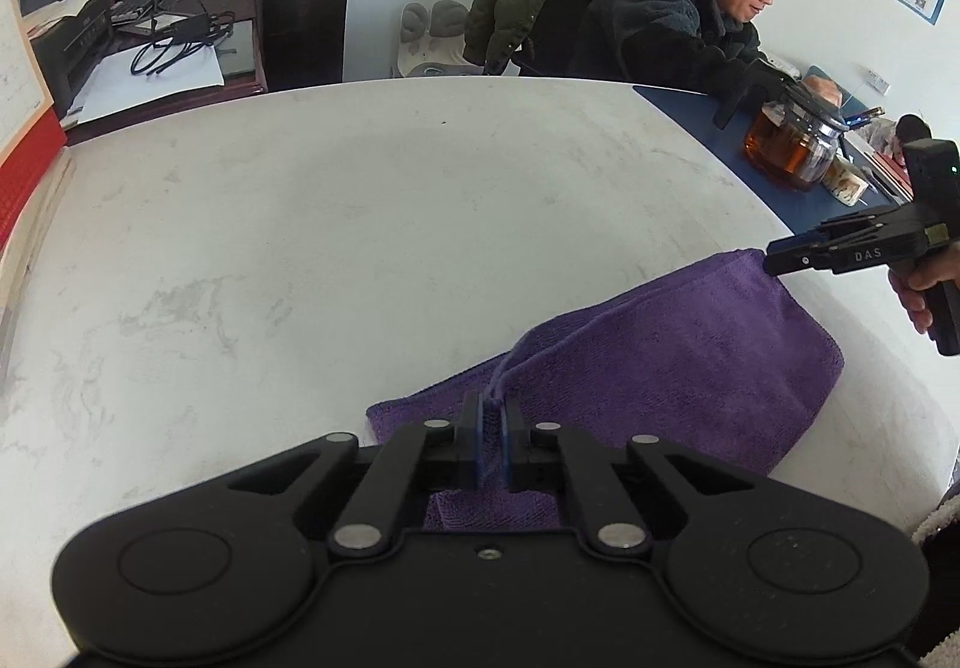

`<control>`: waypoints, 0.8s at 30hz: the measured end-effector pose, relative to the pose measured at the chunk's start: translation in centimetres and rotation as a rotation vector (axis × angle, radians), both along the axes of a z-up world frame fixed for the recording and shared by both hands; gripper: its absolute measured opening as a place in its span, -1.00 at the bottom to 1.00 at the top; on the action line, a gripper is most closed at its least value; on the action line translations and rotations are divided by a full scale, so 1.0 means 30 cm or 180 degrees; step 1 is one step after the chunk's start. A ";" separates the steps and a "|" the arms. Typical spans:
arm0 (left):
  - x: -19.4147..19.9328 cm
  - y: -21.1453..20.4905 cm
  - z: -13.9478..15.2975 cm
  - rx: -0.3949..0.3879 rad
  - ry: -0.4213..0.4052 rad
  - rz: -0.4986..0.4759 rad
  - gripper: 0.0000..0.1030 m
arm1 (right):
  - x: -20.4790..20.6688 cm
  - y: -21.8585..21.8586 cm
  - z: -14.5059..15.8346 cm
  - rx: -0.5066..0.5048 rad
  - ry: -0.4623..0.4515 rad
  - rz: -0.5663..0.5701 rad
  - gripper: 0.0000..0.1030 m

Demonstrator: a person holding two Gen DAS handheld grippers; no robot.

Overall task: Fold towel
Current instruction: 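Grasp the folded edge with the left gripper while the right gripper grasps beside it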

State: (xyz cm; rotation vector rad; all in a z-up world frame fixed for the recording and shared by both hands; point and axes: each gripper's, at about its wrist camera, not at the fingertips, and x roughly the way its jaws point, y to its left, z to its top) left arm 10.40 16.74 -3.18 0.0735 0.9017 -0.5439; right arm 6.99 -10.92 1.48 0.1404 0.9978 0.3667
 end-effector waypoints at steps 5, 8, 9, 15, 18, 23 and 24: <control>-0.001 0.003 0.001 0.0023 0.0034 -0.0002 -0.91 | 0.066 -0.003 -0.037 0.0088 0.0009 0.0205 -0.22; 0.001 0.001 -0.002 0.0037 0.0054 0.0008 -0.91 | 0.100 0.003 -0.052 0.0083 0.0030 0.0353 -0.22; 0.002 0.001 -0.003 0.0040 0.0061 0.0010 -0.91 | 0.110 0.007 -0.054 0.0088 0.0034 0.0426 -0.22; 0.001 0.017 -0.009 0.0037 0.0100 0.0025 -0.91 | 0.110 0.052 -0.038 -0.0009 -0.0017 0.0771 -0.44; 0.001 0.018 -0.011 0.0050 0.0120 0.0024 -0.91 | 0.084 0.075 -0.021 -0.0115 -0.0080 0.0935 -0.69; 0.007 0.016 -0.015 0.0064 0.0138 0.0001 -0.90 | 0.056 0.082 0.005 -0.0249 -0.0220 0.0976 -0.69; 0.008 0.015 -0.016 0.0068 0.0141 -0.0001 -0.90 | 0.052 0.084 0.009 -0.0277 -0.0256 0.0975 -0.68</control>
